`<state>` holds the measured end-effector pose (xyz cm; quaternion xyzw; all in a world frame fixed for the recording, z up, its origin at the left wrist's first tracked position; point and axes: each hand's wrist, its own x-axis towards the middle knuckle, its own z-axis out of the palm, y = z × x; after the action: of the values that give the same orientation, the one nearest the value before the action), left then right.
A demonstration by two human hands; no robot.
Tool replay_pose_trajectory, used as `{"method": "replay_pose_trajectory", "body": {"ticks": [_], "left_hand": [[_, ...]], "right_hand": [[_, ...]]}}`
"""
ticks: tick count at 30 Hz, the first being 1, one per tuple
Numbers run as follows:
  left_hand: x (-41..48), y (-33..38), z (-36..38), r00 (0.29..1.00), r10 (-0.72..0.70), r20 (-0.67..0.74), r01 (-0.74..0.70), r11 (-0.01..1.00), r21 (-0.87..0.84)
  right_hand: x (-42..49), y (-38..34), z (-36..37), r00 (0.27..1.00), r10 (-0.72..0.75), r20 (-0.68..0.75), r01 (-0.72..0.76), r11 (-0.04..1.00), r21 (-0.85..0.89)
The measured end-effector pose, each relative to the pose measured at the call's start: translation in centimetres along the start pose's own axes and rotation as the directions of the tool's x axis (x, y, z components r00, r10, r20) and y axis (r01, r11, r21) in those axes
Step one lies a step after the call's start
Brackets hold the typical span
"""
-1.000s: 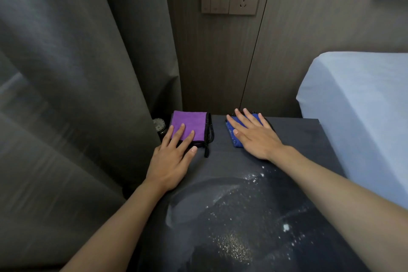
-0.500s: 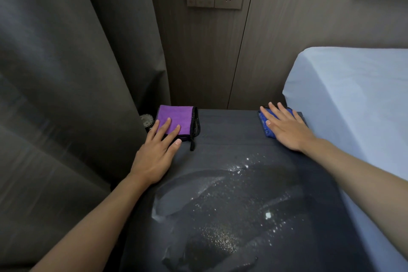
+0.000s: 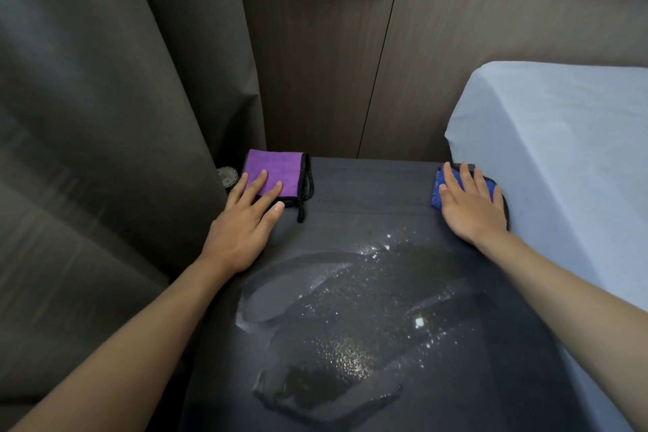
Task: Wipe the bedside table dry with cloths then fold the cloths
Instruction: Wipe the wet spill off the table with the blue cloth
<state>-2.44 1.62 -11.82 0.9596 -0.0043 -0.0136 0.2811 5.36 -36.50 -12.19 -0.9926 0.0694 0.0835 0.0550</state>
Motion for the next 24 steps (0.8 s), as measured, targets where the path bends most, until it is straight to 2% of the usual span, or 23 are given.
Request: {"method": "replay_pose_trajectory", "body": {"ticks": [6, 10, 24], "left_hand": [[0.2, -0.1, 0.0, 1.000, -0.011, 0.003, 0.011, 1.000, -0.002], [0.2, -0.1, -0.1, 1.000, -0.011, -0.003, 0.011, 1.000, -0.008], [0.2, -0.2, 0.2, 1.000, -0.003, -0.014, 0.003, 1.000, 0.000]], "right_hand": [[-2.7, -3.3, 1.4, 0.962, 0.271, -0.039, -0.269, 0.961, 0.063], [-4.1, -5.4, 1.5, 0.935, 0.355, -0.011, -0.352, 0.931, 0.096], [-9.4, -13.0, 3.5, 0.964, 0.261, -0.054, -0.255, 0.963, 0.092]]}}
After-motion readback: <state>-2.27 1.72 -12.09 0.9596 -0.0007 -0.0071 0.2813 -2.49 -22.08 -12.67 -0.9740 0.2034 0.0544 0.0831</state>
